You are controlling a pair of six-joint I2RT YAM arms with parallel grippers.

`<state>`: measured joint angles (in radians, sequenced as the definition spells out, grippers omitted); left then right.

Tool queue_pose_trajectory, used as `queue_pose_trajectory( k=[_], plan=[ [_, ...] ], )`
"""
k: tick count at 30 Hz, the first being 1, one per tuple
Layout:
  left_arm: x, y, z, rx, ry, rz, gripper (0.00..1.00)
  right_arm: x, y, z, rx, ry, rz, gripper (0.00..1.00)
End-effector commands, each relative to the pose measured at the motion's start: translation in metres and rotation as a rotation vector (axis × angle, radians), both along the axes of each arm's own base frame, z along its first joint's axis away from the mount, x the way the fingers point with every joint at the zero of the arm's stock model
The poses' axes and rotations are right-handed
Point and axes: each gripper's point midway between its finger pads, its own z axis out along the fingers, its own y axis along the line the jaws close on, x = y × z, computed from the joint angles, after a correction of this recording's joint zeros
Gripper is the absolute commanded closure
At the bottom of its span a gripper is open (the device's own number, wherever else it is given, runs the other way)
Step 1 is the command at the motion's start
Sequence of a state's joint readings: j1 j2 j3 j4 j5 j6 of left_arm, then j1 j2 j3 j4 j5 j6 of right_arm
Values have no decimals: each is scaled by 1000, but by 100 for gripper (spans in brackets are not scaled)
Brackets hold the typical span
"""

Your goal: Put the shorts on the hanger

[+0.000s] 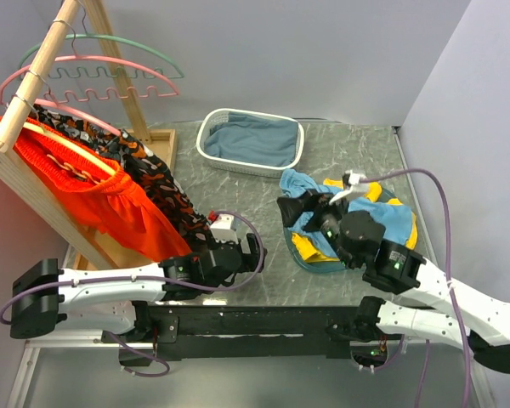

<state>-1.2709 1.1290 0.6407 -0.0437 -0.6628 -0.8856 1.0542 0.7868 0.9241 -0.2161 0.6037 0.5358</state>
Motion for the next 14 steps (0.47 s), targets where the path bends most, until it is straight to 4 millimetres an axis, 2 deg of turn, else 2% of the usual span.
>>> queue_pose_trajectory(
  k=[1, 4, 6, 11, 14],
  plan=[
    [-4, -15, 14, -38, 23, -48, 3, -6, -19, -64, 75, 174, -111, 0],
    [-8, -19, 14, -60, 37, -66, 4, -11, -21, -95, 76, 234, -116, 0],
    [-10, -21, 14, -73, 44, -77, 3, -13, -28, -109, 58, 280, -150, 0],
    [-8, -19, 15, -54, 43, -70, 3, -14, -44, -119, 4, 315, -217, 0],
    [-7, -15, 19, -56, 33, -60, 3, -14, -45, -120, 3, 319, -227, 0]
  ],
)
